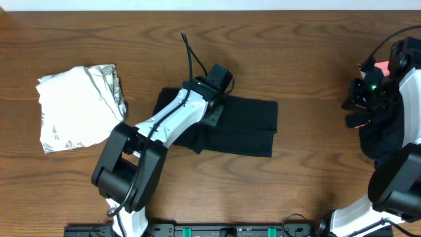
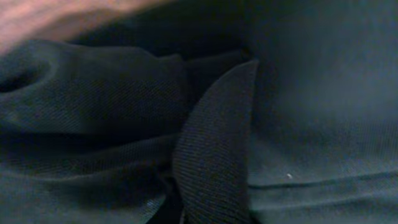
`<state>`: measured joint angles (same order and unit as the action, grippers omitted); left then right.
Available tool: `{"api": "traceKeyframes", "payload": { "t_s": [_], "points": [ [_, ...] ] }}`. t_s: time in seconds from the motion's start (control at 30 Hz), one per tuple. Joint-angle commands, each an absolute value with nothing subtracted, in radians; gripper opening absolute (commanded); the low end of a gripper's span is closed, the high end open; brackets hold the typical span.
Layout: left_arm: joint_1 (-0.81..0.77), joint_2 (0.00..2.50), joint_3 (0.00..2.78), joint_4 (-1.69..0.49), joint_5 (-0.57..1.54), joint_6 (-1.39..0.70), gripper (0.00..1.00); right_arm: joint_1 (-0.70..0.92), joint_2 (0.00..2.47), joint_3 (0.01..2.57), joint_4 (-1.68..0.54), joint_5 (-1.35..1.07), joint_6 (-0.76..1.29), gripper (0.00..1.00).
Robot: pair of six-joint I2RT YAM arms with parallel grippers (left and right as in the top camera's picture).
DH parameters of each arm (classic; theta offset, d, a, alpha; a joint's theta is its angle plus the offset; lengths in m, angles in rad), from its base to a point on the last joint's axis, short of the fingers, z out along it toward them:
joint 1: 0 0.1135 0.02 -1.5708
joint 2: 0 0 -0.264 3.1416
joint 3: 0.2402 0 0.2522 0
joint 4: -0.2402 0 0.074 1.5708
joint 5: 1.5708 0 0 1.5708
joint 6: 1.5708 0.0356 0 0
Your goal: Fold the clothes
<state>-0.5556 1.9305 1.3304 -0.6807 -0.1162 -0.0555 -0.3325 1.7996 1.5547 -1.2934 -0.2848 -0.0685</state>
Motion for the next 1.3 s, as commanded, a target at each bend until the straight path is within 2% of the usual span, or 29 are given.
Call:
{"api": "traceKeyframes", "payload": {
  "t_s": [0.0,0.37,0.5,0.6,0.77,0.97,1.1,1.17,1.23,1.27],
  "points": [
    [-0.555,1.878,1.365,-0.645,-0.184,-0.067,0.11,-0.333,1.778,1.560,-1.293,-0.295,-0.057,0.09],
    [-0.537,1.865,1.367,-0.478,-0.221,-0.255,0.13,-0.333,1.778,1.560,-1.290,-0.295,-0.057,0.09],
    [-0.541,1.869,1.362,-0.481,-0.188,-0.269,0.14,-0.333,1.778,1.560,-1.290,-0.295,-0.057,0.09],
    [-0.542,1.869,1.356,-0.521,-0.117,-0.268,0.17,-0.332,1.778,1.560,-1.288,-0.296,-0.057,0.09],
    [-0.542,1.869,1.356,-0.604,-0.022,-0.268,0.40,-0.332,1.778,1.560,-1.290,-0.296,-0.057,0.09],
    [-0.542,1.844,1.362,-0.693,-0.013,-0.209,0.42,-0.332,1.778,1.560,-1.290,-0.296,-0.057,0.09],
    [-0.542,1.763,1.383,-0.679,-0.108,-0.187,0.43,-0.332,1.778,1.560,-1.289,-0.296,-0.057,0.09],
    [-0.538,1.716,1.384,-0.641,-0.147,-0.172,0.42,-0.332,1.778,1.560,-1.290,-0.296,-0.057,0.09],
    [-0.530,1.675,1.383,-0.593,-0.142,-0.173,0.19,-0.332,1.778,1.560,-1.290,-0.296,-0.057,0.09],
    [-0.524,1.660,1.383,-0.572,-0.131,-0.176,0.10,-0.333,1.778,1.560,-1.290,-0.295,-0.057,0.09]
  ]
}}
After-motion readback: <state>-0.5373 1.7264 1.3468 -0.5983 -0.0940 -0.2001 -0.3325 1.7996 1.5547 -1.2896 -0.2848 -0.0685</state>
